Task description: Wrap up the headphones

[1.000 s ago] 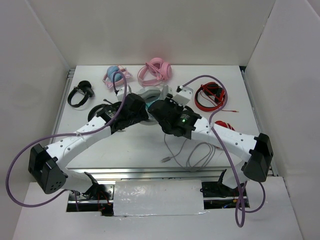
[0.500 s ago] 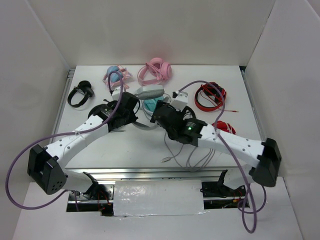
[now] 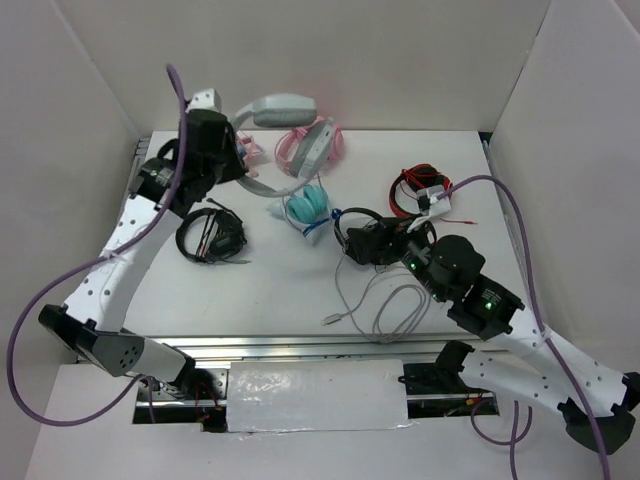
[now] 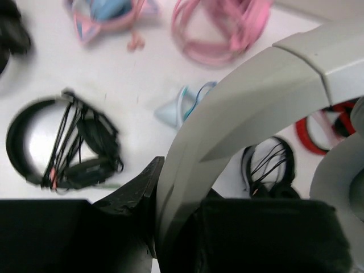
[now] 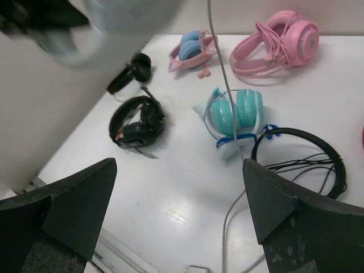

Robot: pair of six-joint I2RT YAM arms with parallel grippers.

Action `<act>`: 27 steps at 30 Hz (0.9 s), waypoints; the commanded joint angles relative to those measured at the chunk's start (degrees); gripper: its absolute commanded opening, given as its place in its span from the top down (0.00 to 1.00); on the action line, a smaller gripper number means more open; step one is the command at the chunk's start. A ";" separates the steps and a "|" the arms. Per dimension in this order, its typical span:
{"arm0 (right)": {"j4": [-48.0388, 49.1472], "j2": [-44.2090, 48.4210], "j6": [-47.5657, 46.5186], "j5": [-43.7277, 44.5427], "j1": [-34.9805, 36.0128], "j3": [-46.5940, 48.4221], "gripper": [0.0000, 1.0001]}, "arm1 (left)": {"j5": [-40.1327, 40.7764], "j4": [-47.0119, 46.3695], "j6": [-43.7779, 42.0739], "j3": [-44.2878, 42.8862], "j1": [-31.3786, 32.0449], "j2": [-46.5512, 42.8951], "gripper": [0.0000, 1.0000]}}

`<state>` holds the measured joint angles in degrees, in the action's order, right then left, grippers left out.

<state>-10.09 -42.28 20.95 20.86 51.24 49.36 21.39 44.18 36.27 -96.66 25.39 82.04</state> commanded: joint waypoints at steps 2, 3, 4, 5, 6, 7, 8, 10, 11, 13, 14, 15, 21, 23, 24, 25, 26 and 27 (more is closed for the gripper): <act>3.84 -1.74 -8.56 -10.12 -4.83 -4.09 0.00 | -4.33 -1.39 -5.86 -12.56 -2.53 -0.39 1.00; 4.46 -2.53 -8.82 -11.62 -6.93 -5.32 0.00 | -6.08 -0.69 -6.99 -16.76 -3.58 -0.13 1.00; 6.64 -4.46 -9.26 -15.64 -7.99 -6.29 0.00 | -6.96 0.19 -7.53 -18.54 -4.11 0.14 1.00; 8.40 -5.69 -9.43 -17.16 -8.87 -7.17 0.00 | -7.84 0.55 -7.88 -20.39 -4.47 0.14 1.00; 9.81 -7.01 -9.35 -18.04 -9.92 -8.92 0.00 | -8.63 0.73 -8.84 -23.11 -4.99 0.14 1.00; 13.74 -8.59 -9.70 -19.53 -11.85 -9.46 0.00 | -10.73 0.73 -9.20 -24.26 -5.26 0.05 1.00; 15.52 -11.83 -9.53 -22.85 -12.65 -9.98 0.00 | -11.62 0.73 -9.20 -25.15 -5.43 -0.39 1.00; 20.60 -15.36 -9.43 -25.76 -14.84 -11.13 0.00 | -14.25 0.03 -9.64 -26.91 -5.96 -0.83 1.00; 22.37 -19.20 -9.44 -29.35 -15.20 -11.65 0.00 | -15.05 0.03 -9.73 -27.61 -6.14 -1.00 1.00; 27.72 -23.00 -8.47 -32.62 -15.39 -13.06 0.00 | -17.24 0.29 -9.99 -29.81 -6.40 -0.92 1.00; 29.58 -26.59 -7.69 -33.60 -14.86 -13.50 0.00 | -17.87 0.55 -10.08 -30.51 -6.49 -0.83 1.00; 31.77 -28.19 -6.46 -34.39 -14.60 -14.37 0.00 | -18.48 0.64 -10.25 -31.56 -6.66 -0.92 1.00; 33.21 -38.92 -5.48 -33.35 -11.70 -10.61 0.00 | -19.98 2.49 -10.69 -36.93 -7.89 -0.91 1.00; 33.46 -41.47 -4.87 -32.38 -10.99 -10.78 0.00 | -19.89 2.31 -10.61 -36.76 -8.51 -1.79 1.00; 34.07 -42.17 -4.60 -32.81 -10.90 -10.95 0.05 | -19.98 1.79 -10.61 -36.41 -8.69 -2.32 1.00; 34.43 -43.57 -4.34 -33.34 -10.99 -11.22 0.11 | -20.24 1.52 -10.69 -36.06 -8.86 -3.37 1.00; 34.08 -44.20 -4.51 -35.08 -11.25 -11.31 0.32 | -20.59 0.82 -10.78 -35.01 -9.21 -3.73 1.00; 33.21 -44.72 -4.51 -35.71 -11.60 -11.05 0.49 | -20.60 0.56 -10.78 -34.30 -9.30 -4.69 1.00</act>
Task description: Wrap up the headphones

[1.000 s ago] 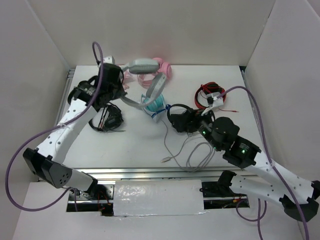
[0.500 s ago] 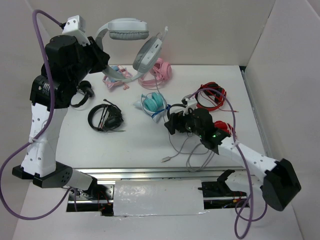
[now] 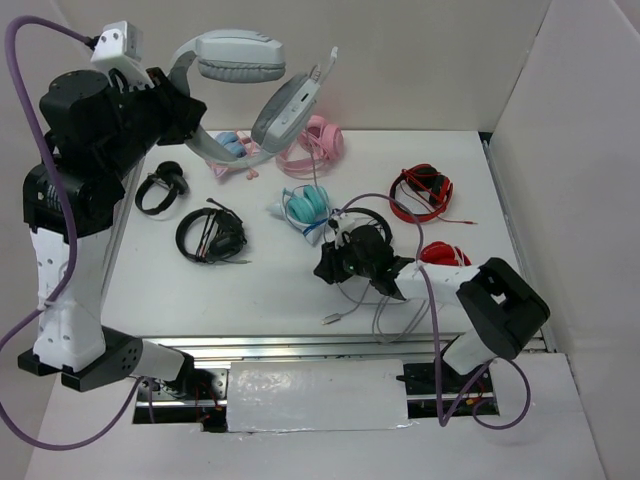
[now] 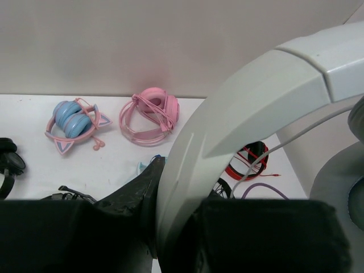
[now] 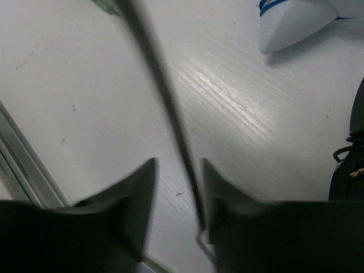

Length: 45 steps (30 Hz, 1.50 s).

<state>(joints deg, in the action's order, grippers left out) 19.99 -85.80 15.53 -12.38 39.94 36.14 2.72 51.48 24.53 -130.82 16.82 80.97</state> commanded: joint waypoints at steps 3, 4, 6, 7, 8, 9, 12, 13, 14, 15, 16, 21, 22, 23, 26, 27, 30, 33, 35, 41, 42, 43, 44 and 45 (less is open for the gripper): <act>-0.90 0.71 3.10 0.15 -1.70 3.06 1.00 | -2.19 -8.15 0.69 3.55 -1.17 -5.11 1.00; -2.13 1.94 4.15 1.04 -2.32 3.15 1.00 | -2.28 -8.68 0.69 6.78 -1.44 -5.47 1.00; -4.25 7.27 4.51 3.31 -4.17 2.19 1.00 | -2.28 -11.04 0.78 10.74 -1.79 -6.43 1.00; -5.21 9.40 5.21 4.29 -4.87 1.40 1.00 | -2.28 -12.01 1.47 14.94 -2.14 -6.70 1.00; -7.92 11.68 5.30 5.25 -5.40 1.13 1.00 | -2.19 -12.89 2.00 16.90 -2.49 -6.88 1.00; -9.69 16.32 5.47 6.22 -5.92 0.95 1.00 | -1.06 -13.77 2.62 18.83 -2.84 -7.05 1.00; -17.07 25.20 5.30 10.53 -7.60 0.60 1.00 | -1.22 -16.58 4.99 24.90 -4.60 -6.18 1.00; -21.00 26.90 5.13 13.76 -7.69 0.68 1.00 | -2.27 -18.07 5.34 27.27 -5.56 -5.74 1.00; -22.70 30.04 4.78 14.66 -7.77 0.95 1.00 | -3.41 -18.69 5.61 28.25 -6.00 -4.86 1.00; -24.28 31.29 4.51 15.10 -7.86 1.38 1.00 | -4.38 -19.57 5.61 29.47 -6.36 -4.51 1.00; -25.86 32.09 4.16 15.80 -7.86 2.35 1.00 | -5.78 -21.23 6.13 31.66 -6.71 -4.07 1.00; -34.48 30.27 3.37 15.46 -5.76 6.13 1.00 | -7.65 -23.62 8.68 36.25 -7.68 -0.38 1.00; -35.62 29.56 2.85 15.72 -4.88 7.44 1.00 | -7.21 -24.06 9.30 37.56 -7.77 0.24 1.00; -37.46 28.33 2.49 16.42 -2.61 7.98 1.00 | -6.86 -24.67 9.48 38.18 -7.77 1.29 1.00; -41.25 27.79 -0.48 18.87 3.44 12.18 1.00 | -2.99 -24.68 9.74 39.42 -7.16 3.66 1.00; -42.39 27.88 -1.46 19.84 5.21 13.24 1.00 | -0.64 -24.07 9.39 39.16 -6.72 4.37 1.00; -47.22 28.23 -5.66 23.35 11.81 18.94 1.00 | 6.05 -21.00 7.47 38.54 -4.27 7.53 1.00; -52.23 27.88 -10.58 26.78 17.35 26.57 1.00 | 13.26 -20.03 6.85 39.94 -1.36 9.64 1.00; -54.88 26.92 -13.58 28.63 19.98 30.46 1.00 | 14.33 -19.58 6.75 40.73 -0.39 10.87 1.00; -60.24 20.42 -30.72 36.99 29.05 43.56 1.00 | 14.42 -25.55 -1.23 47.22 6.29 11.84 1.00; -60.76 19.36 -33.52 37.43 28.96 46.71 1.00 | 14.33 -26.25 -4.29 48.20 8.65 11.67 1.00; -61.81 17.70 -34.68 38.47 28.18 48.13 1.00 | 14.76 -27.56 -5.54 49.08 9.97 11.15 1.00; -61.91 17.16 -35.73 39.09 27.56 49.54 1.00 | 15.38 -28.27 -6.94 51.44 11.21 10.71 1.00; -61.91 16.72 -38.01 39.54 27.12 51.82 1.00 | 16.08 -28.80 -9.13 52.59 13.83 10.18 1.00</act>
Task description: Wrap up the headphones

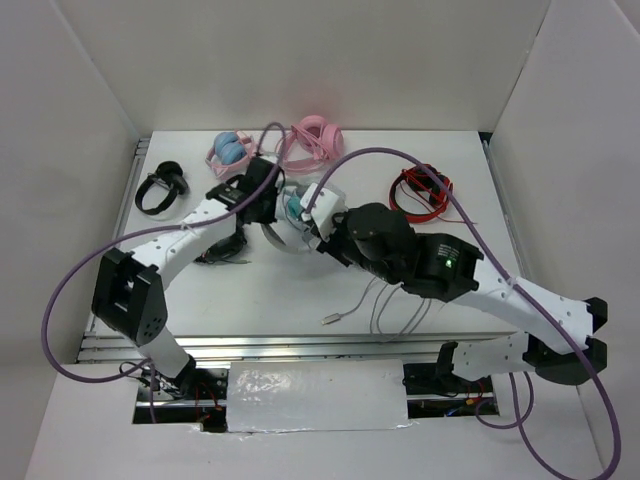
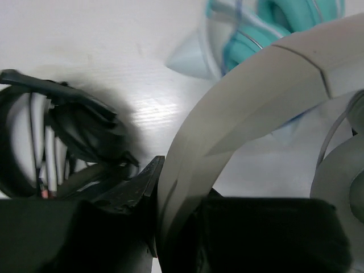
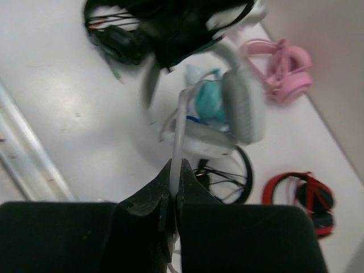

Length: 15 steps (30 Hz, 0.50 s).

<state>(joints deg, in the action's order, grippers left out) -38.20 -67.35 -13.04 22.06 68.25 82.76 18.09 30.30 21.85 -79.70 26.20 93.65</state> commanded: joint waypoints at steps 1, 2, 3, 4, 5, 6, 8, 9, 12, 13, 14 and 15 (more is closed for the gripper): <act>-3.99 -2.25 -10.51 5.27 -2.84 6.26 1.00 | 1.85 -8.15 -7.34 2.87 5.70 -3.90 1.00; -3.73 -2.34 -12.61 5.10 -3.81 7.84 1.00 | 1.69 -9.98 -9.17 6.02 7.97 -4.69 1.00; -3.55 -2.26 -13.58 4.57 -4.96 8.46 1.00 | 1.34 -10.70 -10.15 7.27 9.04 -5.40 1.00; -3.03 -1.91 -14.72 3.96 -7.49 9.08 1.00 | -0.14 -11.23 -10.94 8.67 10.09 -7.14 1.00; -2.59 -1.73 -16.48 2.12 -8.91 9.78 1.00 | -0.07 -12.28 -11.90 11.30 12.45 -7.94 1.00; -2.50 -1.38 -17.19 0.97 -10.40 10.05 1.00 | 0.45 -12.72 -12.00 12.37 13.78 -8.82 1.00; -1.80 -0.76 -18.77 -3.66 -15.57 10.31 1.00 | 1.33 -14.21 -12.61 15.78 17.11 -11.90 1.00; -1.45 -0.59 -19.21 -5.78 -17.60 10.31 1.00 | 1.08 -14.66 -13.05 16.59 18.27 -12.86 1.00; -0.04 -1.29 -20.27 -15.51 -26.13 10.31 1.00 | 1.34 -15.10 -13.32 18.53 21.70 -17.35 1.00; 0.66 -2.25 -20.10 -17.39 -27.89 10.40 1.00 | 1.34 -15.10 -13.32 18.70 22.23 -19.53 1.00; 0.93 -2.78 -19.84 -18.97 -29.73 10.58 1.00 | 1.51 -15.27 -13.15 19.14 23.19 -20.86 1.00; 1.36 -3.48 -19.40 -20.55 -32.97 10.40 1.00 | 1.69 -15.36 -13.14 19.41 23.55 -22.00 1.00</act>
<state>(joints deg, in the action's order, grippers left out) -40.51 -69.84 -30.74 10.24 39.90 90.45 19.33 21.65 8.97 -59.81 48.77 77.03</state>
